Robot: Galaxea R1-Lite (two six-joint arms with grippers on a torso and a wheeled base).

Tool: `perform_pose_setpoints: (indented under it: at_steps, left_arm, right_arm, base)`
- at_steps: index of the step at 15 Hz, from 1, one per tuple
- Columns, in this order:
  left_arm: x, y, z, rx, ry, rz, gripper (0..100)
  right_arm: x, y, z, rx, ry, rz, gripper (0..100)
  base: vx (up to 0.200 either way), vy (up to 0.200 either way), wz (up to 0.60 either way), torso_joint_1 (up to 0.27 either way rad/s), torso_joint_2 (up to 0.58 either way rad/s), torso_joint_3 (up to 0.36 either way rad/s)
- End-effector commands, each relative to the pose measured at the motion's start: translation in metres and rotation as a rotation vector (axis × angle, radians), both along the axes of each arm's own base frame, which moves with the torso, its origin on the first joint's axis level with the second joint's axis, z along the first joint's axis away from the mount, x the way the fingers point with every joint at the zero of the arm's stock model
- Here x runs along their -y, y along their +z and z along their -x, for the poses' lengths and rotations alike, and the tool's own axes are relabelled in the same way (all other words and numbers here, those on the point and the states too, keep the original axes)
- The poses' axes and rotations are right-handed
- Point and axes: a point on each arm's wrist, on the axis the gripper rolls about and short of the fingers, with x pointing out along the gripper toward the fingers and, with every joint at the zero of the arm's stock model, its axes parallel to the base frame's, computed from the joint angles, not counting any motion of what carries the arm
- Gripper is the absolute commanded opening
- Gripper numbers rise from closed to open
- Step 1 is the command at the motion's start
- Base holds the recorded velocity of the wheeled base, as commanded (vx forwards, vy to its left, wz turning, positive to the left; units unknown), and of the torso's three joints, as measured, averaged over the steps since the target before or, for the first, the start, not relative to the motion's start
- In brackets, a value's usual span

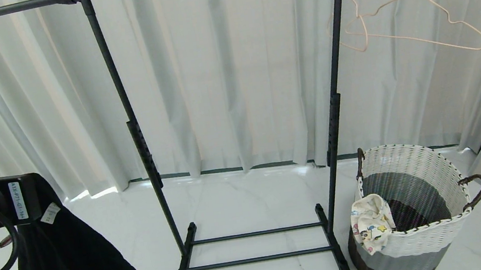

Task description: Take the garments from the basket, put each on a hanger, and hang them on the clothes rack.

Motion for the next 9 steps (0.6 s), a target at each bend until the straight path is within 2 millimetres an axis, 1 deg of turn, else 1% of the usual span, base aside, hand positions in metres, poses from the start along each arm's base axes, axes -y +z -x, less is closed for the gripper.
perform_pose_setpoints:
  at_steps: [1, 2, 3, 6, 9]
  left_arm:
    - [0.0060, -0.0010, 0.0002, -0.005, -0.038, -0.003, 0]
    - [0.0084, -0.0014, 0.0006, -0.008, -0.057, -0.013, 0]
    - [0.0084, -0.0019, 0.0006, -0.010, -0.060, -0.019, 0]
    - [0.0082, -0.0066, 0.0018, -0.025, -0.060, -0.023, 0]
    - [0.0082, -0.0060, 0.0017, -0.028, -0.079, -0.068, 0]
  right_arm:
    - [-0.0013, -0.0066, -0.0038, -0.006, 0.003, -0.009, 100]
    - [-0.0027, -0.0055, -0.0080, 0.017, 0.006, -0.018, 100]
    - [-0.0034, -0.0051, -0.0102, 0.021, 0.006, -0.019, 100]
    - [-0.0036, -0.0037, -0.0108, 0.035, 0.006, -0.023, 100]
    - [-0.0034, -0.0031, -0.0102, 0.042, 0.007, -0.026, 100]
  base:
    - [0.000, 0.000, 0.00, 0.000, 0.00, 0.000]
    - [0.000, 0.000, 0.00, 0.027, -0.06, -0.027]
    - [0.000, 0.000, 0.00, 0.051, -0.23, -0.173]
    - [0.000, 0.000, 0.00, 0.072, -0.24, -0.256]
    - [0.000, 0.000, 0.00, 0.178, -0.54, -0.299]
